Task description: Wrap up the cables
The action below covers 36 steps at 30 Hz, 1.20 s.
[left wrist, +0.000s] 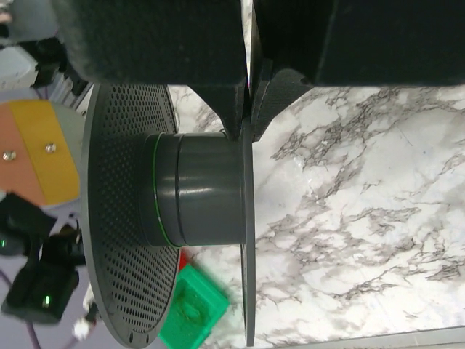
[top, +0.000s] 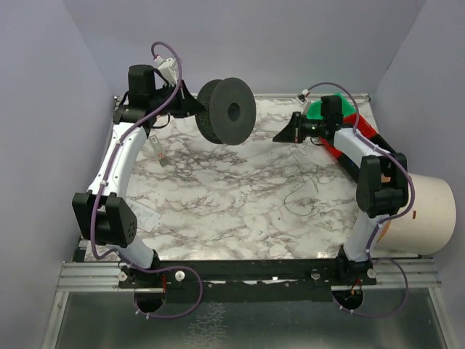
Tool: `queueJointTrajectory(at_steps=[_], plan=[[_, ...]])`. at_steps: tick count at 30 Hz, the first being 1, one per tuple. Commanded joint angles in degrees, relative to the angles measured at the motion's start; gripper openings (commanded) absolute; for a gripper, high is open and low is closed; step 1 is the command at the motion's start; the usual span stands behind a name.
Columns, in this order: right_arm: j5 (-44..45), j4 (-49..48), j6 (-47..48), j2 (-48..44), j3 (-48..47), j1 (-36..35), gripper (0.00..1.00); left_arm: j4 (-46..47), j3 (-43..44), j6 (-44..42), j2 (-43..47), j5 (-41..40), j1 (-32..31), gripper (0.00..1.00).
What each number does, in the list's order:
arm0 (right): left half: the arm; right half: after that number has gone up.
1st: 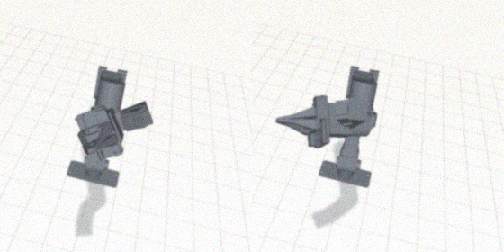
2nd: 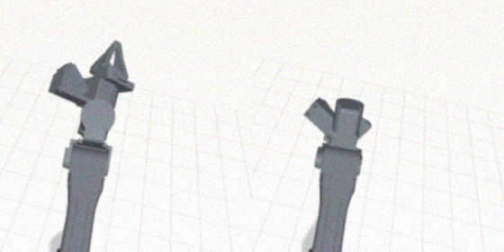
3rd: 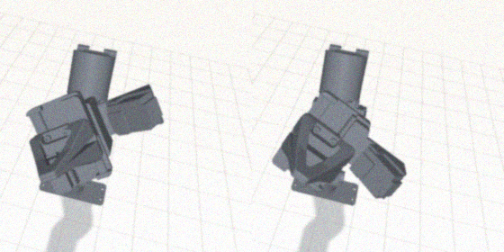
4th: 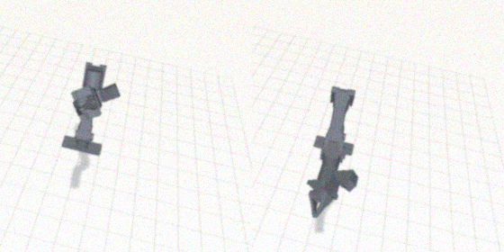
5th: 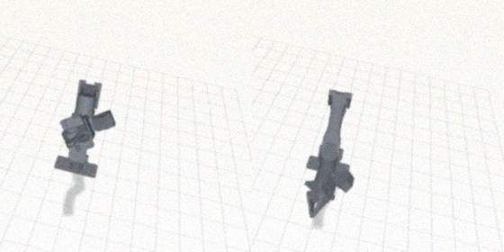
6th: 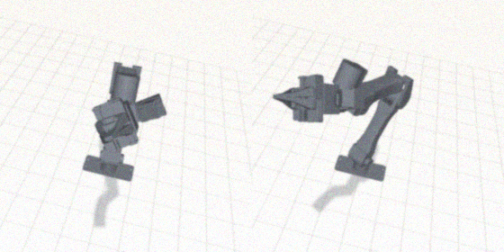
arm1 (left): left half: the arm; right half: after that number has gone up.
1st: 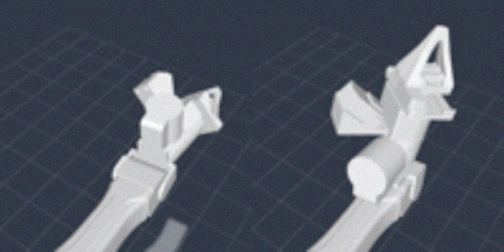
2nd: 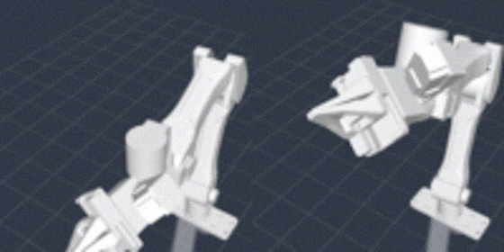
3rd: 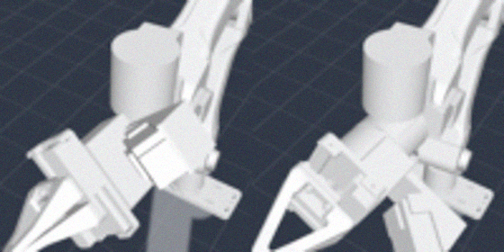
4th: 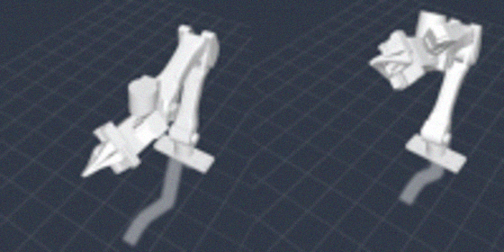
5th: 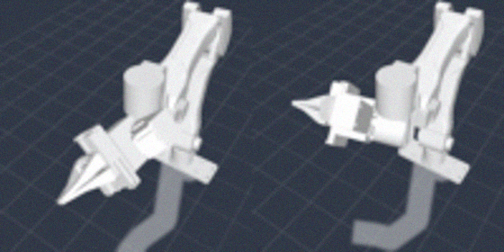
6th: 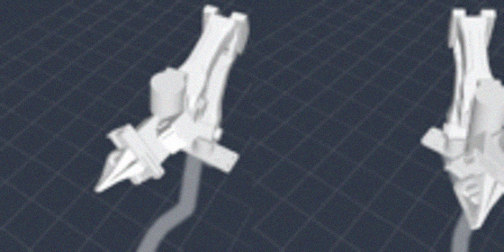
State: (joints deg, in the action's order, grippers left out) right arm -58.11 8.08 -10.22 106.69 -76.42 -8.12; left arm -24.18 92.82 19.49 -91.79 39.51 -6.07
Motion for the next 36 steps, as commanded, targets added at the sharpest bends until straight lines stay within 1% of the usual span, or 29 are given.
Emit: queueJointTrajectory(at_steps=[1, 5, 8, 10, 12, 14, 16, 17, 19, 21, 22, 23, 24, 27, 30, 32, 33, 34, 35, 36], plan=[[-6.3, -0.2, -7.4, 3.8, -6.3, 2.6, 0.0, -4.1, -1.9, -12.1, 4.3, 5.0, 0.6, 0.0], [-12.0, 6.7, -7.9, 5.5, -15.0, 2.7, 0.0, -10.1, -1.5, -22.5, 4.4, -0.2, -1.1, 0.0], [-17.4, 12.5, -8.5, 6.5, -20.7, 2.7, 0.01, -11.8, -2.4, -27.8, 5.1, -4.3, -3.2, 0.0], [-21.2, 11.9, -11.9, 6.3, -22.0, 2.7, 0.0, -12.8, -3.0, -30.9, 5.5, -7.0, -5.1, 0.0], [-24.9, 7.3, -18.6, 5.6, -21.7, 2.7, 0.0, -13.5, -3.5, -33.5, 5.8, -9.6, -7.5, 0.0], [-26.9, -2.5, -27.6, 3.6, -19.4, 2.6, 0.0, -13.6, -4.3, -35.5, 6.2, -13.2, -10.2, 0.0], [-26.8, -16.9, -38.0, 1.2, -15.6, 2.6, 0.0, -13.0, -4.9, -35.8, 6.2, -18.1, -13.0, 0.0], [-27.1, -24.6, -44.7, 0.3, -13.7, 2.5, 0.0, -12.2, -5.2, -35.0, 6.1, -21.6, -14.9, 0.0], [-27.5, -43.9, -59.2, -0.7, -10.4, 1.6, 0.0, -10.0, -5.8, -33.0, 5.6, -28.7, -17.0, 0.0], [-28.0, -60.8, -72.2, -0.5, -8.8, -0.7, 0.0, -8.1, -5.6, -30.5, 4.8, -33.2, -17.9, 0.0], [-28.3, -66.8, -77.2, -0.2, -8.8, -2.3, 0.0, -7.4, -5.4, -29.0, 4.3, -34.8, -18.1, 0.0], [-28.5, -70.9, -79.9, 0.1, -8.8, -4.1, 0.01, -6.9, -4.9, -27.6, 3.7, -35.5, -18.2, 0.0], [-28.5, -71.8, -80.1, 0.3, -8.6, -6.1, 0.01, -6.5, -4.5, -26.2, 3.0, -35.9, -18.4, 0.0], [-28.1, -67.6, -74.1, 0.4, -7.6, -12.3, 0.01, -6.0, -3.2, -22.3, 0.7, -36.8, -19.2, 0.0], [-28.1, -62.7, -67.3, 1.2, -7.2, -16.9, 0.01, -6.0, -1.9, -19.0, -1.3, -37.3, -19.6, 0.0], [-27.4, -56.2, -61.7, 1.6, -7.2, -19.0, 0.01, -5.7, -1.1, -16.8, -2.2, -37.3, -19.6, 0.0], [-26.5, -49.7, -56.6, 1.4, -7.4, -19.5, 0.01, -5.6, -0.6, -16.0, -2.6, -37.5, -19.6, 0.0], [-24.9, -38.6, -49.1, 1.1, -8.3, -19.9, 0.01, -5.6, 0.1, -15.2, -2.9, -37.6, -19.6, 0.0], [-22.6, -24.4, -37.4, 0.8, -11.0, -20.1, 0.01, -5.6, 0.6, -14.6, -3.3, -37.6, -19.5, 0.0], [-18.7, -6.1, -24.6, 0.7, -14.9, -20.4, 0.01, -5.6, 1.3, -14.0, -3.4, -37.7, -19.5, 0.0]])
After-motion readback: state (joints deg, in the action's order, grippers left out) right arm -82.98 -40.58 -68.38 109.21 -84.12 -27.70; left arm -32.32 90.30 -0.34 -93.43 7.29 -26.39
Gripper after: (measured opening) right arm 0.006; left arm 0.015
